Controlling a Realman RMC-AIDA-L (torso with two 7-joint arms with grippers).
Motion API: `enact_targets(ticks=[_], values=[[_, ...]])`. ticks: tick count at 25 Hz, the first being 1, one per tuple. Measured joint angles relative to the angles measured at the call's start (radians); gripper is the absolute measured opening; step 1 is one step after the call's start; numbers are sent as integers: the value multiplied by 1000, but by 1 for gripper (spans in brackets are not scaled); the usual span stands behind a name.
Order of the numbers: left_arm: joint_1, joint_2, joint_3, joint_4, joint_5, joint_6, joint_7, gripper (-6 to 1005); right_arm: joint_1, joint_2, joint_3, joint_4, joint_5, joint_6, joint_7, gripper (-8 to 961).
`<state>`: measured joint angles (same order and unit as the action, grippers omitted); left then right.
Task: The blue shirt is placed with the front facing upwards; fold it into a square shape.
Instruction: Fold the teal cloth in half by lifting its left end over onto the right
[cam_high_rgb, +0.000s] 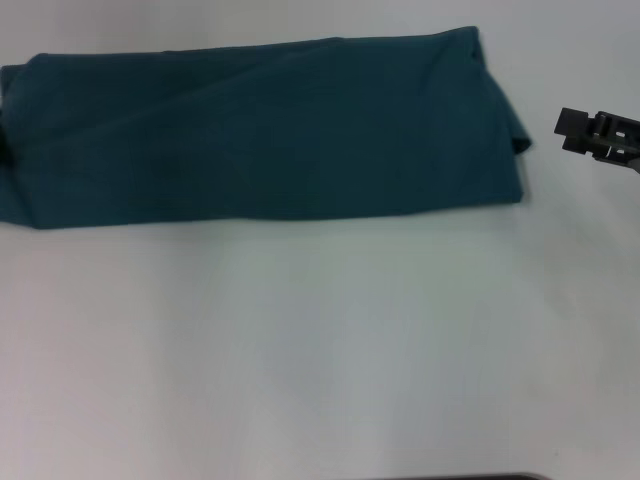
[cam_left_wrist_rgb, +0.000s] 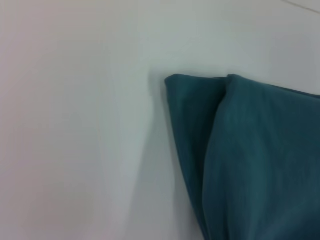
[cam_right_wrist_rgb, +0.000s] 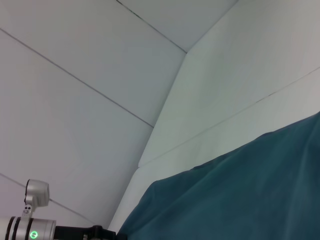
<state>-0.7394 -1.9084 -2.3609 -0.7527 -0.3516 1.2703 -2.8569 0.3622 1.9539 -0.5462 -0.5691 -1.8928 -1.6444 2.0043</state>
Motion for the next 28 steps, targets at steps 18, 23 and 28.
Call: enact_targets(ticks=[18, 23, 28], values=[[-9, -4, -108, -74, -230, 227, 91, 16, -3, 0, -7, 0, 0, 3, 0, 899], [-20, -9, -106, -83, -285, 269, 94, 16, 1, 0, -7, 0, -17, 13, 0, 899], [-44, -28, -108, -82, -298, 264, 94, 16, 4, 2, -2, 0, -38, 21, 0, 899]])
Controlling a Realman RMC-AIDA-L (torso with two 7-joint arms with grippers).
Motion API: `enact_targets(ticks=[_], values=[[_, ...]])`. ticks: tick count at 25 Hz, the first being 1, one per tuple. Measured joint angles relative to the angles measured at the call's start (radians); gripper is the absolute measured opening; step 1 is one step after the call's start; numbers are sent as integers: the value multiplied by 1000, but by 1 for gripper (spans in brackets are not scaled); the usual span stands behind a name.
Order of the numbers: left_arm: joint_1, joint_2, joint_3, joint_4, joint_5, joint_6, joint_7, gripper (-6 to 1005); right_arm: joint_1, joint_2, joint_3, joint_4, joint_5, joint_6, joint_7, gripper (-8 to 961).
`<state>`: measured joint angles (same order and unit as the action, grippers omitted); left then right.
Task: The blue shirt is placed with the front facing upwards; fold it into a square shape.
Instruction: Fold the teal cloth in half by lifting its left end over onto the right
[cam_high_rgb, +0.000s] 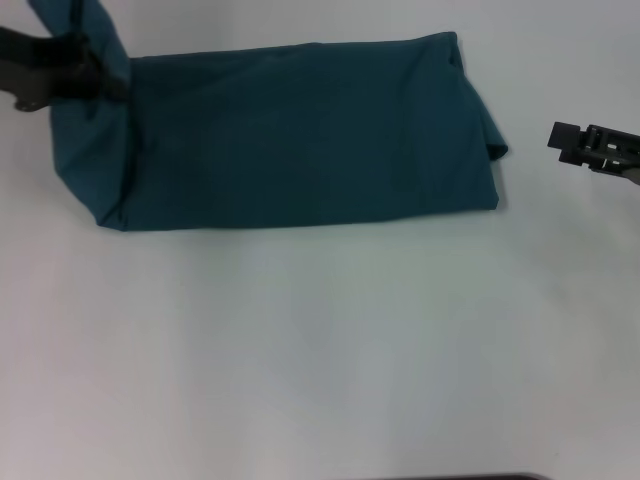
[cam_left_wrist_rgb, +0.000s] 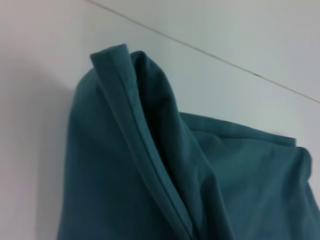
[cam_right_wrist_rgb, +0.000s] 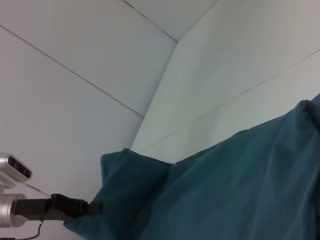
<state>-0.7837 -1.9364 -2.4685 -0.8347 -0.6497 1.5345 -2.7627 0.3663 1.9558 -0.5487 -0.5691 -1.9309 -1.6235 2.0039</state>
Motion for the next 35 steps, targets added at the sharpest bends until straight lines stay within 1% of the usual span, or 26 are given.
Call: enact_targets(ticks=[4, 9, 11, 13, 14, 15, 16, 19, 22, 26, 28, 35], values=[[-28, -21, 1, 1, -2, 0, -1, 16, 0, 0, 0, 0, 0, 2, 0, 899], [-59, -54, 1, -10, -4, 12, -5, 16, 0, 0, -2, 0, 0, 2, -1, 899], [-70, -68, 6, -25, -27, 22, -6, 17, -1, 0, -3, 0, 0, 2, 0, 899], [-70, -68, 6, -25, -27, 22, -6, 17, -1, -2, -5, 0, 0, 2, 0, 899], [-74, -74, 10, -35, -49, 31, -6, 17, -1, -2, -6, 0, 0, 2, 0, 899], [-84, -93, 16, -65, -105, 50, -6, 17, -2, -3, -6, 0, -1, 2, 0, 899], [-93, -102, 22, -79, -127, 56, -6, 17, -2, -4, -7, 0, -3, 2, 0, 899], [-116, -114, 45, -90, -159, 57, -6, 17, 0, -8, -4, 0, -19, 2, 0, 899], [-147, -128, 69, -80, -188, 38, -6, 17, 5, -9, -4, 0, -32, 4, 1, 899], [-185, -155, 107, -47, -202, -21, 0, 17, 13, -5, -5, 0, -51, 12, 6, 899], [-202, -171, 140, -19, -202, -63, 2, 17, 16, -4, -6, 0, -59, 17, 10, 899], [-217, -220, 194, 16, -208, -148, 4, 17, 19, -3, -7, 0, -65, 19, 12, 899]])
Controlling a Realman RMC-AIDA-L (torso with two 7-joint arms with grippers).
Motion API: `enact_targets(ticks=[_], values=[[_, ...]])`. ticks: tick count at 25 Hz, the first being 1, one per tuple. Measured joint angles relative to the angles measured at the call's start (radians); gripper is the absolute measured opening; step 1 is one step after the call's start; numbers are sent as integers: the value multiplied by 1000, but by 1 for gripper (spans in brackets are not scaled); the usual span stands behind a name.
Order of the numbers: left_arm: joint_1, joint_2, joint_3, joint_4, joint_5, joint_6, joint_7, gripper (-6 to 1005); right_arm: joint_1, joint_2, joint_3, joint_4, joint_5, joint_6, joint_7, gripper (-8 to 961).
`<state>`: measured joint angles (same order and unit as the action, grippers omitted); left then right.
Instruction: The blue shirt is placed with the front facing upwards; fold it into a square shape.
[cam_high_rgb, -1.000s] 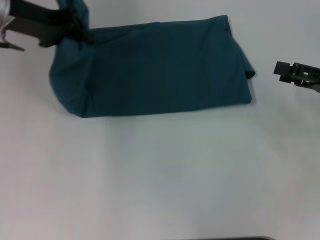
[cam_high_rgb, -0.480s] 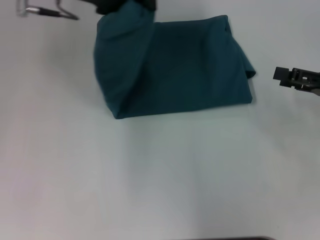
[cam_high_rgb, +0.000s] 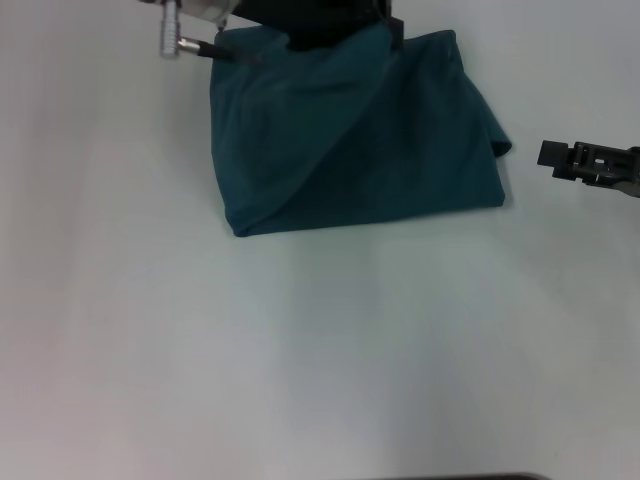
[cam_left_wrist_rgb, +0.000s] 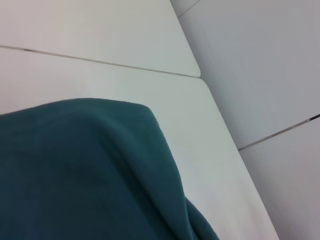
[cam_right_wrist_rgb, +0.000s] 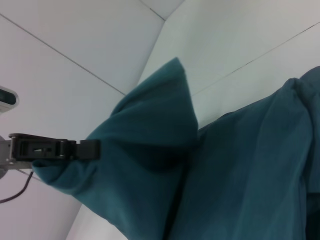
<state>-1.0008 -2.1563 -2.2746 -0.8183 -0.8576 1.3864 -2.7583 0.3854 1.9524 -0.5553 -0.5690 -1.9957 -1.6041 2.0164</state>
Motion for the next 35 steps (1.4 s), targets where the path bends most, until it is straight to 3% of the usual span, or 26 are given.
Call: enact_targets(ticks=[11, 24, 31, 35], values=[[-55, -4, 87, 79, -55, -107, 6, 16, 6, 2, 0, 0, -1, 1, 1, 899], [-74, -1, 91, 128, -153, -120, 68, 16, 7, 2, 0, 0, -3, 1, 2, 899], [-55, -1, 73, 130, -260, -139, 131, 340, 7, 3, 0, 0, -3, 1, 2, 899], [9, 18, 66, 90, -331, -98, 165, 484, 7, 1, 0, 0, -3, 1, 3, 899]])
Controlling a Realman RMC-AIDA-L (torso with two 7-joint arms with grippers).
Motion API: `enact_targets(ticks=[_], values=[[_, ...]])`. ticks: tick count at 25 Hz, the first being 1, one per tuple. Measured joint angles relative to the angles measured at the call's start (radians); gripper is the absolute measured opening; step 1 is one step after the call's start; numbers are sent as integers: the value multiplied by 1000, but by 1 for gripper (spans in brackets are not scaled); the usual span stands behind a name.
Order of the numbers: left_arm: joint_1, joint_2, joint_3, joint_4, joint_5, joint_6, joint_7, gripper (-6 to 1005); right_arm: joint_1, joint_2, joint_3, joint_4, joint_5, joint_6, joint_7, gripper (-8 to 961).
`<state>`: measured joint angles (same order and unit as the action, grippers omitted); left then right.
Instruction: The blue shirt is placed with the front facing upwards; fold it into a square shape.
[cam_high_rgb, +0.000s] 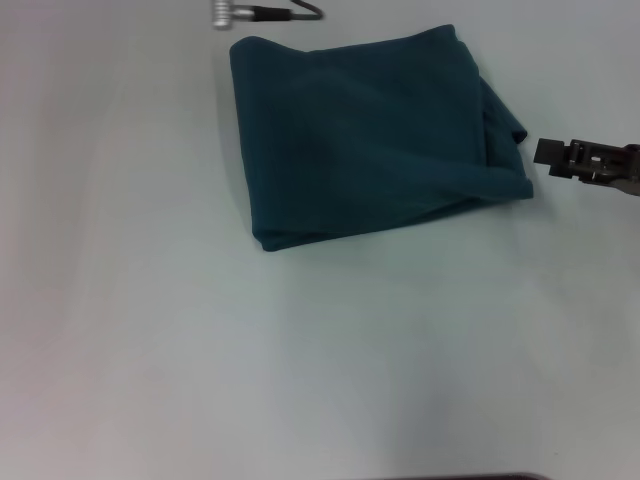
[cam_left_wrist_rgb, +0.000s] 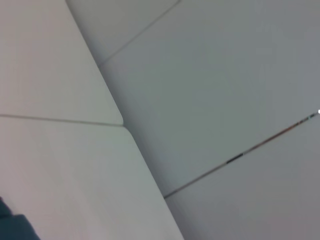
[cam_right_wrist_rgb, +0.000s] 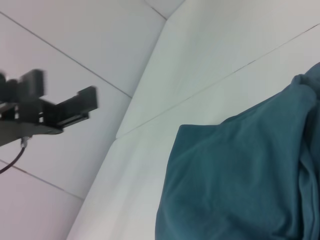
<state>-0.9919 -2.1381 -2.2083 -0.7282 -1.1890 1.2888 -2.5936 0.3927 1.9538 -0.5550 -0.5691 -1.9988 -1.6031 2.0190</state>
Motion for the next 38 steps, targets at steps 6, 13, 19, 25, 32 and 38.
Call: enact_targets(ticks=[6, 13, 19, 25, 32, 38], values=[[174, 68, -56, -75, -77, 131, 15, 651, 14, -20, 0, -6, -5, 0, 34, 899], [351, 111, -107, -80, -84, 217, 30, 802, 126, -105, 0, -53, -125, 2, 194, 900], [433, 123, -100, -103, -27, 292, 115, 949, 269, -156, -2, -135, -308, 10, 343, 900], [484, 118, -107, -105, -8, 354, 169, 950, 374, -148, -7, -180, -474, 2, 435, 900], [487, 78, -103, -97, 91, 300, 121, 949, 423, -132, -18, -184, -494, -3, 459, 899], [460, 10, -92, -94, 157, 89, 27, 949, 430, -134, -18, -184, -495, -4, 462, 899]])
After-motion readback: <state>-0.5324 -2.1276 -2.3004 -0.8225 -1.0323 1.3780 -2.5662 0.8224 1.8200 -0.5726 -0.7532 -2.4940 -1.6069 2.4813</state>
